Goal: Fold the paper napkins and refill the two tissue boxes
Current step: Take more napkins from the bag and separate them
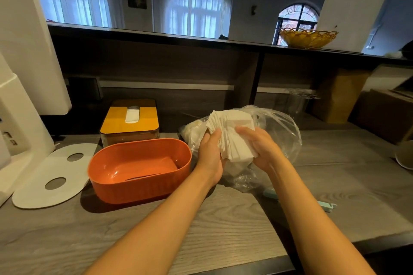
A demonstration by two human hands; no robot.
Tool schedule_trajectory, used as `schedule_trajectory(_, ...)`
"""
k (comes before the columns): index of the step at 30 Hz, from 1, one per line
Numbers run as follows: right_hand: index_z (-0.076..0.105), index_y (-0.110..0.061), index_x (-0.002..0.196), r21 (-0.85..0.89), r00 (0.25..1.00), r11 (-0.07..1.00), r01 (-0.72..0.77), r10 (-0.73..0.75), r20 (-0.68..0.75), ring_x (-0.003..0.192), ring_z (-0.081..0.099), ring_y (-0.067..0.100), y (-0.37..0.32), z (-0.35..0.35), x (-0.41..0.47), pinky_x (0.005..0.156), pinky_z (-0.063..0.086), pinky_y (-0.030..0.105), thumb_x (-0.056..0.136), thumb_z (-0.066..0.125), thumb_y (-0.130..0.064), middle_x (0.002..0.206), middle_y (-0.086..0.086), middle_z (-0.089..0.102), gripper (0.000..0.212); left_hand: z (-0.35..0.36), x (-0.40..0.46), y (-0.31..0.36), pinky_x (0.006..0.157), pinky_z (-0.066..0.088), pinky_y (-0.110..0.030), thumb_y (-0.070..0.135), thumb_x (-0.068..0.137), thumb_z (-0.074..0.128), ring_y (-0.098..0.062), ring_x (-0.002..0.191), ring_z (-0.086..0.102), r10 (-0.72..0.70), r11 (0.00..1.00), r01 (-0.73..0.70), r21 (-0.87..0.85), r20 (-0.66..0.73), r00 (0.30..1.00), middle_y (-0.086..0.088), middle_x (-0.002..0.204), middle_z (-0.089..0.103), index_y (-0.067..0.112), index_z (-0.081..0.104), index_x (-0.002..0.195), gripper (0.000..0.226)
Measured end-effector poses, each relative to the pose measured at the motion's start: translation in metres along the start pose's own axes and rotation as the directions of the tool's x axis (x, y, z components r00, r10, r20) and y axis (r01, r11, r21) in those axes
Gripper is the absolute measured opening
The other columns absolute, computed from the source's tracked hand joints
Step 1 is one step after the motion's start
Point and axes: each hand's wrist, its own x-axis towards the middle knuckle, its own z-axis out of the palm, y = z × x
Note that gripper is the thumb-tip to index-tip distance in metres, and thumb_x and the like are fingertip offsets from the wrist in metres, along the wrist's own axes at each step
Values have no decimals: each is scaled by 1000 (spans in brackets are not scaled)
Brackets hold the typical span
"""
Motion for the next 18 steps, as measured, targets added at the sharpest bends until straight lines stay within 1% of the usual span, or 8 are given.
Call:
schedule_trajectory(2, 56, -15, 128, -26, 998, 999, -30, 32, 55, 102, 70, 30, 0, -4, 2, 81, 59, 41, 92, 68, -24, 115, 15, 69, 39, 0, 3, -1, 102, 53, -49, 25, 106, 47, -22, 110, 69, 49, 993, -48, 104, -8, 999, -2, 118, 71, 29, 58, 123, 21)
schedule_trajectory(4, 56, -17, 130, -36, 995, 998, -47, 50, 86, 106, 69, 32, -1, -7, 2, 87, 58, 45, 90, 70, -26, 118, 15, 69, 43, -1, 5, -2, 101, 53, -47, 23, 105, 51, -20, 109, 69, 85, 982, -81, 170, -15, 996, -1, 116, 72, 31, 62, 115, 17)
schedule_trajectory(6, 57, -16, 127, -46, 995, 998, -40, 43, 88, 102, 71, 29, -3, -9, 1, 84, 60, 43, 90, 70, -26, 115, 13, 71, 40, -3, 6, -1, 99, 54, -45, 21, 103, 54, -19, 108, 69, 104, 980, -97, 172, -36, 994, 0, 114, 72, 33, 63, 108, 16)
schedule_trajectory(9, 62, -14, 119, -48, 996, 998, -30, 34, 80, 90, 74, 25, -6, -13, 1, 73, 60, 36, 93, 67, -24, 105, 11, 75, 28, -3, 5, 2, 92, 58, -40, 23, 103, 55, -19, 104, 70, 90, 992, -83, 99, -68, 994, 1, 109, 73, 33, 63, 105, 14)
schedule_trajectory(11, 63, -11, 118, -69, 998, 997, -23, 27, 58, 86, 73, 24, -7, -13, 1, 70, 60, 35, 94, 68, -23, 103, 11, 75, 27, -3, 5, 3, 94, 57, -44, 31, 104, 51, -21, 107, 69, 66, 995, -58, 83, -94, 993, 1, 113, 71, 32, 62, 111, 13)
schedule_trajectory(14, 64, -13, 115, -133, 1000, 991, -8, 12, 29, 80, 74, 19, -7, -14, 1, 62, 57, 29, 92, 70, -23, 100, 8, 74, 26, -4, 4, 5, 101, 53, -51, 43, 104, 48, -23, 117, 63, 70, 993, -52, 110, -160, 985, 0, 127, 66, 29, 57, 134, 34)
schedule_trajectory(16, 63, -14, 115, -148, 999, 989, -17, 22, 33, 78, 73, 18, -8, -17, 1, 59, 56, 27, 92, 70, -23, 100, 8, 74, 25, -5, 5, 5, 103, 50, -53, 47, 102, 48, -24, 121, 60, 80, 992, -59, 115, -187, 979, 0, 133, 63, 30, 53, 141, 43)
schedule_trajectory(18, 63, -16, 112, -156, 996, 986, -50, 60, 63, 78, 72, 19, -11, -20, -1, 58, 56, 28, 93, 68, -23, 100, 8, 73, 21, -6, 6, 5, 105, 48, -53, 47, 101, 48, -26, 124, 58, 98, 989, -71, 132, -217, 971, -2, 137, 60, 30, 49, 144, 46)
